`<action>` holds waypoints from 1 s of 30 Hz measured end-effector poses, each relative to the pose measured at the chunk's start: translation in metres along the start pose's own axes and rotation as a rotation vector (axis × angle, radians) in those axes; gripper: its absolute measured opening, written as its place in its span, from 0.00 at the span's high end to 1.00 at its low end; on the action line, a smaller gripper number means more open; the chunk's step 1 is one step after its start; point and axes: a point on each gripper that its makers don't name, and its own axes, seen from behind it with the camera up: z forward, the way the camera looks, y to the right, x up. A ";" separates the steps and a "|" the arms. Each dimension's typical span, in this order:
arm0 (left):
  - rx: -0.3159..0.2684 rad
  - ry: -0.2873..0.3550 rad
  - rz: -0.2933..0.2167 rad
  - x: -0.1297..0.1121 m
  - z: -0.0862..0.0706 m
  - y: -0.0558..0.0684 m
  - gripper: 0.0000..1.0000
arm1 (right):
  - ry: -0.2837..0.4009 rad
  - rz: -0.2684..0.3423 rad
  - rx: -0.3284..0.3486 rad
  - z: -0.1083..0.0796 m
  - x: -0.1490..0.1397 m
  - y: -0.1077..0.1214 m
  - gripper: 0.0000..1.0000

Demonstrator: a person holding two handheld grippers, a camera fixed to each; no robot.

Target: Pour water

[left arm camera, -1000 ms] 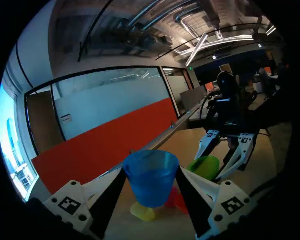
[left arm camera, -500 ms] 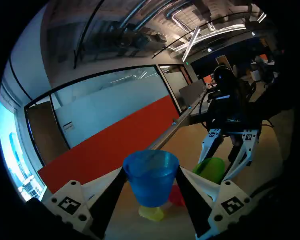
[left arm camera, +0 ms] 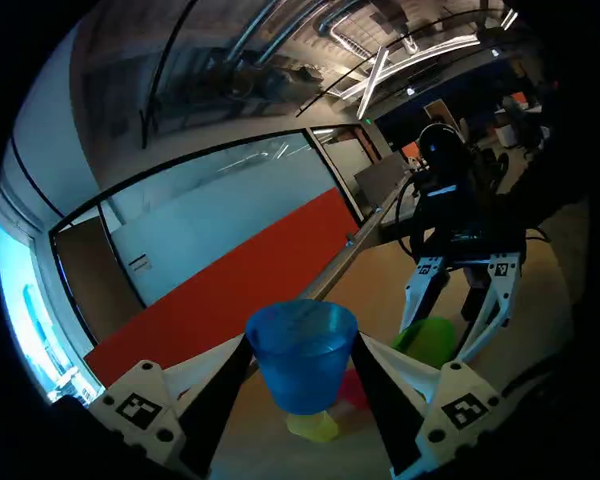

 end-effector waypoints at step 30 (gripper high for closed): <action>0.013 0.002 0.140 0.011 -0.004 0.007 0.15 | 0.001 -0.023 0.025 0.008 0.000 -0.011 0.09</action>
